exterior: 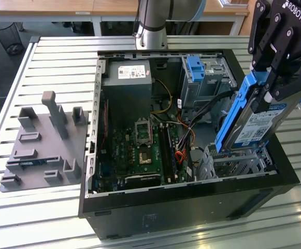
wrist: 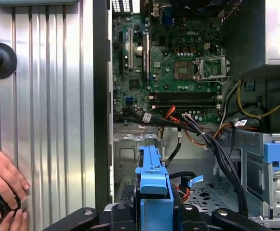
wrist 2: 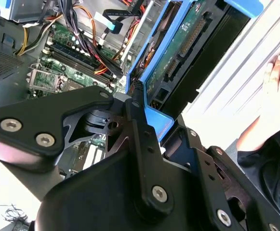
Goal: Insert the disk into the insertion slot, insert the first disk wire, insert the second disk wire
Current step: 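Insert the disk into the insertion slot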
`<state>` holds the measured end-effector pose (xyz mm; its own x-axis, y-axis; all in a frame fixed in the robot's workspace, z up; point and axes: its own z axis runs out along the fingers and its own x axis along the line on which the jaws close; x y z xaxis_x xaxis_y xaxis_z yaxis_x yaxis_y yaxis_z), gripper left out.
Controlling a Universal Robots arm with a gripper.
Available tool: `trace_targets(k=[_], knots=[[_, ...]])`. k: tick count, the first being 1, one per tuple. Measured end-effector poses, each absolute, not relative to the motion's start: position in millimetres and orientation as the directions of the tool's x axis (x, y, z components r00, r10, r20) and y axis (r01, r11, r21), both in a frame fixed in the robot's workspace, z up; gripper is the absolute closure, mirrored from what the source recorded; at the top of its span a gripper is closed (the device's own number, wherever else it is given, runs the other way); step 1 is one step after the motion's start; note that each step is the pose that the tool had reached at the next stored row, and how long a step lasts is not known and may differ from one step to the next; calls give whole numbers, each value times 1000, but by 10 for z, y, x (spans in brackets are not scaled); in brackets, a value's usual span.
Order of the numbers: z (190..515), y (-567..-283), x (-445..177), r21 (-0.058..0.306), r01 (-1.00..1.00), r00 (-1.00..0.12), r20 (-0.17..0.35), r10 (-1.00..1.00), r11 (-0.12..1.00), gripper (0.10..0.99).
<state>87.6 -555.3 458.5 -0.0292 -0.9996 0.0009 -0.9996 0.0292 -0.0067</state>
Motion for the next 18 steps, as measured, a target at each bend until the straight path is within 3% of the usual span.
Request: trace_targets(k=[18], knots=[[4498,-5552,830,-7,-1000,-30,-1,-1000,30,722]])
